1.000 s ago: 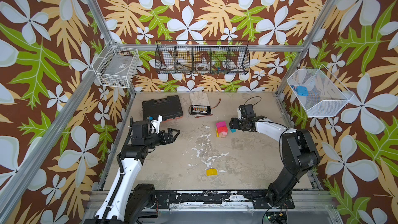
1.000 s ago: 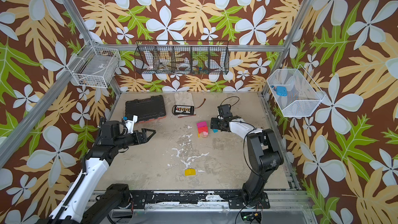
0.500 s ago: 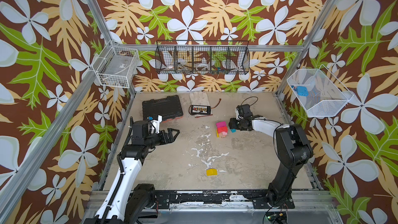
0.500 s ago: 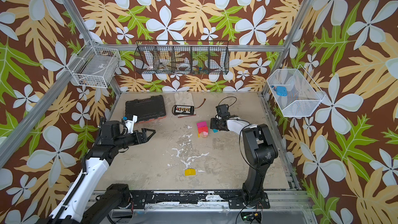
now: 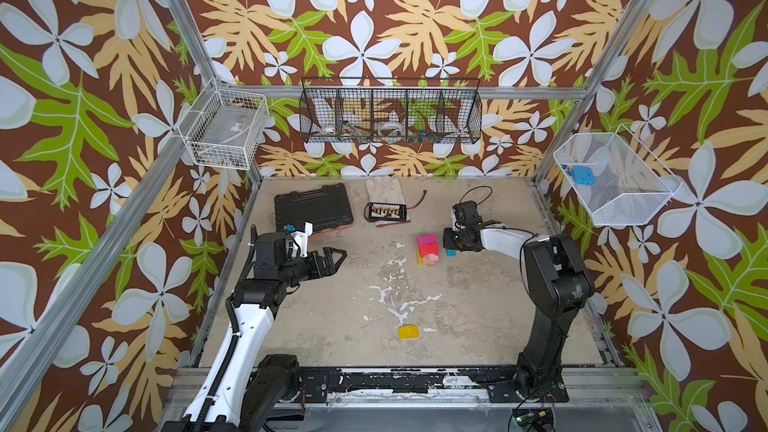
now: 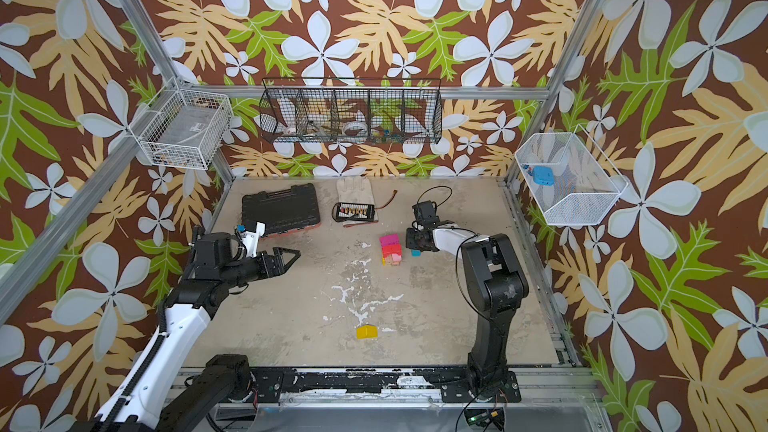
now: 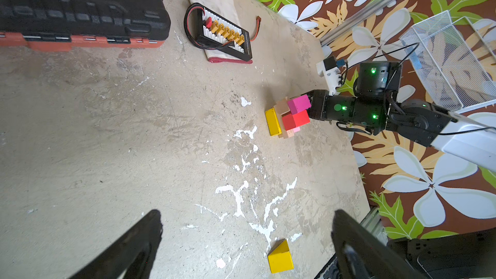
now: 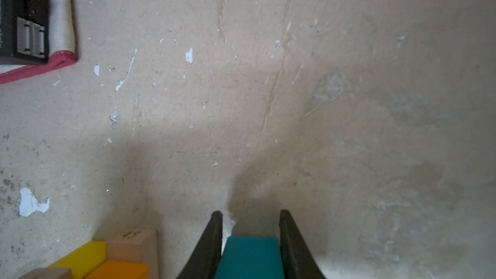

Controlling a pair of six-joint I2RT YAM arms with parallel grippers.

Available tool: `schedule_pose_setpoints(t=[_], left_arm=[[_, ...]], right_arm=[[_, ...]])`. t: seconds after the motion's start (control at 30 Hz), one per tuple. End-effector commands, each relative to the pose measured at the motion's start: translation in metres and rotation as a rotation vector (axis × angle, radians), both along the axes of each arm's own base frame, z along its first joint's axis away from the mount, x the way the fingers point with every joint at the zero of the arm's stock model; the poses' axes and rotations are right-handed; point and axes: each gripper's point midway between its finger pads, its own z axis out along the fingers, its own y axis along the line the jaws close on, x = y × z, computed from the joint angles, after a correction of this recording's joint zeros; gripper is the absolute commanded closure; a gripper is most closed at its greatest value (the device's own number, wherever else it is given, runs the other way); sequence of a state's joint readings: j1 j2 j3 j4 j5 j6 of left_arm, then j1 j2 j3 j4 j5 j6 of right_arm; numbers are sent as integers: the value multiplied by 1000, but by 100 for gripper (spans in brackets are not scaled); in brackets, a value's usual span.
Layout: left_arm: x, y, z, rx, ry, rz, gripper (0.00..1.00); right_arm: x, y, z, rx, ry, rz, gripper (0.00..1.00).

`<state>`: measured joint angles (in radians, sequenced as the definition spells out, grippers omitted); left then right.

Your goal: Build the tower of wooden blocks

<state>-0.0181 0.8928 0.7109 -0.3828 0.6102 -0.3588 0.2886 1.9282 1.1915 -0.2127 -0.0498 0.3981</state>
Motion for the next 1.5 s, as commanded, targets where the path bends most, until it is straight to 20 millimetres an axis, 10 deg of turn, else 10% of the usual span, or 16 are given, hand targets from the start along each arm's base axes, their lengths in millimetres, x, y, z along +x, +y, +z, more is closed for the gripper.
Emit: schedule_pose_setpoints(t=[0.0,0.6,1.3,1.47], left_arm=[[1,-1,3,-1,-16,-7,0],[1,-1,4,1,-18,-4,0],[1,-1,4,0,-19,-4,0],[1,0,3,1,-16,-2,0]], right_arm=[[-5,-8,0,-39,15,-26,76],[-28,-19,90,-6,-167,-68,84],[-57,62,155,201,-413,352,91],[-86,115,171,123,-497,510,89]])
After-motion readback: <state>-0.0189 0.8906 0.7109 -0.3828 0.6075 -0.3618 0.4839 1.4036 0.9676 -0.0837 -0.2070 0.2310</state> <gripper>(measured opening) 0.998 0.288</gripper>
